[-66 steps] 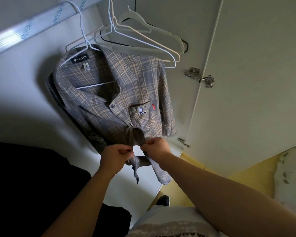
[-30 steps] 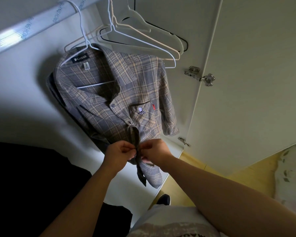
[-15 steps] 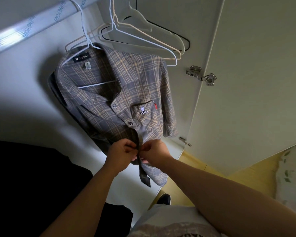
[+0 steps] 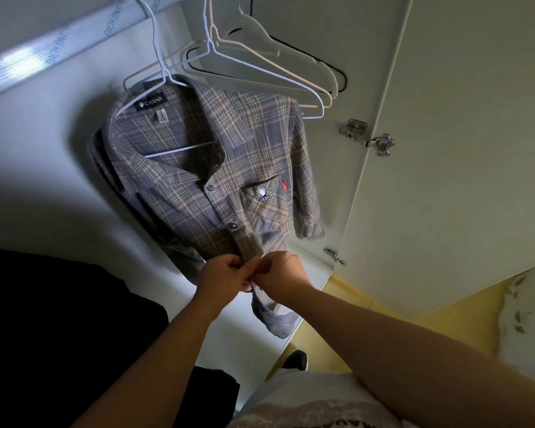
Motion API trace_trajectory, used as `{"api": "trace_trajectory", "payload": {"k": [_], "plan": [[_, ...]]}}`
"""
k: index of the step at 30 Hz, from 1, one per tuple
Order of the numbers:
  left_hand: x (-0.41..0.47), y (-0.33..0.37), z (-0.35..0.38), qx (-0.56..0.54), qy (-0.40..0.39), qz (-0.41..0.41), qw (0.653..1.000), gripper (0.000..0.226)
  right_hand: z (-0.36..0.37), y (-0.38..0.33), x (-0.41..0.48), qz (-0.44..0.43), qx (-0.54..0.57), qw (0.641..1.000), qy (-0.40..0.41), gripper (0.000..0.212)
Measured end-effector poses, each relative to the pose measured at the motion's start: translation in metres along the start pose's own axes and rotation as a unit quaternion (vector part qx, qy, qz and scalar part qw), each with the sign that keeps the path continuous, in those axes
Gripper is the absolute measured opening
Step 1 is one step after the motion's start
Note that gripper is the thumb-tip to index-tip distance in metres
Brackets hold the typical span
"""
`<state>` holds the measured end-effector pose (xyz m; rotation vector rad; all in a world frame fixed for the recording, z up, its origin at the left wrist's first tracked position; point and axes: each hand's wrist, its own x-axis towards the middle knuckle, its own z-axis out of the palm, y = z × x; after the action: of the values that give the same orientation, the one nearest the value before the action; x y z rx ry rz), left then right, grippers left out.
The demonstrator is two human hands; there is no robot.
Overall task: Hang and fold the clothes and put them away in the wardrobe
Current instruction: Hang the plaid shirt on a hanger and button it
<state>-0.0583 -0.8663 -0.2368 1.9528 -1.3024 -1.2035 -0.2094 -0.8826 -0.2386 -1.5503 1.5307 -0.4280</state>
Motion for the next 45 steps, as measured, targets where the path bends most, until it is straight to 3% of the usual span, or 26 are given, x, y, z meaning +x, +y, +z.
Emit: {"api": "trace_trajectory", "payload": {"k": [4, 9, 14, 19, 23, 26, 36, 39, 41, 43, 45], "plan": [[0.007, -0.001, 0.002, 0.013, 0.020, -0.017, 1.000, 0.034, -0.003, 0.001, 0.000, -0.001, 0.001, 1.000, -0.004, 0.007], [0.011, 0.002, 0.008, 0.015, 0.051, -0.017, 0.998, 0.016, -0.008, 0.006, 0.001, 0.024, 0.050, 0.998, -0.003, 0.008], [0.015, -0.002, 0.018, -0.017, 0.053, -0.009, 0.998, 0.013, -0.010, 0.014, 0.003, 0.084, 0.130, 0.988, -0.015, 0.011], [0.020, -0.004, 0.023, -0.042, 0.051, -0.018, 0.998, 0.008, -0.011, 0.018, 0.005, 0.165, 0.317, 0.934, -0.027, 0.011], [0.024, -0.006, 0.023, -0.085, 0.041, -0.016, 0.995, 0.006, -0.012, 0.016, 0.005, 0.214, 0.461, 0.861, -0.034, 0.007], [0.027, -0.008, 0.022, -0.090, 0.028, -0.015, 0.995, 0.007, -0.011, 0.016, 0.006, 0.241, 0.504, 0.827, -0.055, 0.011], [0.029, -0.004, 0.016, -0.240, 0.001, -0.080, 0.967, 0.016, -0.013, 0.022, 0.006, 0.201, 0.449, 0.867, -0.078, 0.020], [0.029, 0.006, 0.017, -0.266, 0.006, -0.063, 0.962, 0.014, -0.008, 0.026, 0.003, 0.158, 0.260, 0.945, -0.123, 0.053], [0.029, 0.014, 0.019, -0.264, 0.008, -0.047, 0.963, 0.009, 0.000, 0.029, 0.000, 0.089, 0.116, 0.981, -0.126, 0.063], [0.029, 0.023, 0.020, -0.268, 0.005, -0.034, 0.963, 0.009, 0.003, 0.030, -0.003, 0.050, 0.054, 0.993, -0.094, 0.061], [0.029, 0.032, 0.021, -0.266, 0.000, -0.019, 0.964, 0.009, 0.000, 0.030, -0.002, 0.047, 0.072, 0.994, -0.070, 0.055]]}}
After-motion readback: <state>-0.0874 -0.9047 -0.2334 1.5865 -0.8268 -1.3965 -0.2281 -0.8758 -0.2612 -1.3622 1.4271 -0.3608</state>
